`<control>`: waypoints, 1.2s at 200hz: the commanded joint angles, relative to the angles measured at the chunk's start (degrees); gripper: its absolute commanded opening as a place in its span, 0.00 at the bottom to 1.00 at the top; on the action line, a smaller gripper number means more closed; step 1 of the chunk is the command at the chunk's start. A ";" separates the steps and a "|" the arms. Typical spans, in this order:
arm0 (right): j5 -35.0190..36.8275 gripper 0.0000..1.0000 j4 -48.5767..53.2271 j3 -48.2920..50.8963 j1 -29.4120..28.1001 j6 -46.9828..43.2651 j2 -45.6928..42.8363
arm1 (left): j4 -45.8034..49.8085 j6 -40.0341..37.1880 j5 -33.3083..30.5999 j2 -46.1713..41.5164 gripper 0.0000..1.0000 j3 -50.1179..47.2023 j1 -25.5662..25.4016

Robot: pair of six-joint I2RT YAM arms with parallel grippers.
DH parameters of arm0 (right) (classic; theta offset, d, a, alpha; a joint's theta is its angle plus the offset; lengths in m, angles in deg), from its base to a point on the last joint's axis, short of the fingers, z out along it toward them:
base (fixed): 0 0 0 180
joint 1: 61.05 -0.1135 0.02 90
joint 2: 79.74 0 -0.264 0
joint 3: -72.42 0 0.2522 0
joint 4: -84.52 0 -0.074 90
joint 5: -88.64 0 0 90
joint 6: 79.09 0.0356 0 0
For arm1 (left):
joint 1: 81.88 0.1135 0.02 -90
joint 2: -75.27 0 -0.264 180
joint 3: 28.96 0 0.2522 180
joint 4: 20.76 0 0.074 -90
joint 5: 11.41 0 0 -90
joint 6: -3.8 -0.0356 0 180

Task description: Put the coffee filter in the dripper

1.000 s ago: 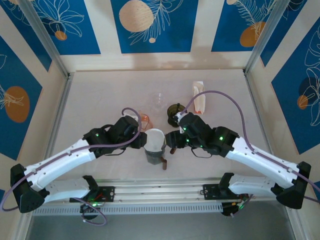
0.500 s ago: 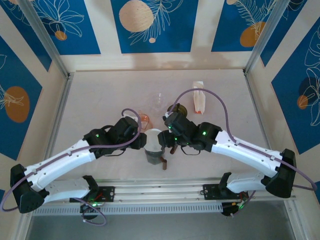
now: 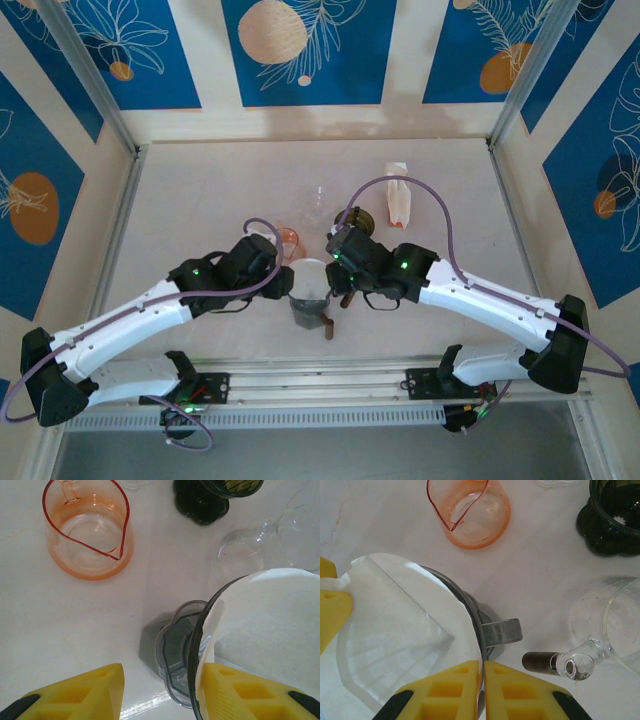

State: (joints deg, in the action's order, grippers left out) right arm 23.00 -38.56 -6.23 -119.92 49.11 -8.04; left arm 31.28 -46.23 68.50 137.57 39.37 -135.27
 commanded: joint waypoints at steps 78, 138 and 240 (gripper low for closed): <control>1.89 0.14 0.79 -1.08 -1.68 0.18 0.80 | -6.18 0.73 3.63 -5.24 0.66 -3.06 -0.14; 1.67 0.15 0.74 -1.14 -1.67 0.54 0.79 | -4.48 1.58 3.23 -5.04 0.57 -3.95 0.12; 2.43 0.18 1.82 -0.34 -1.68 2.23 0.79 | -0.39 2.46 0.85 -4.73 0.47 -4.07 0.65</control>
State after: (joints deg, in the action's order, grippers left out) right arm 24.02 -38.37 -6.23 -121.10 50.05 -7.45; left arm 29.66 -44.48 69.94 132.74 35.98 -134.99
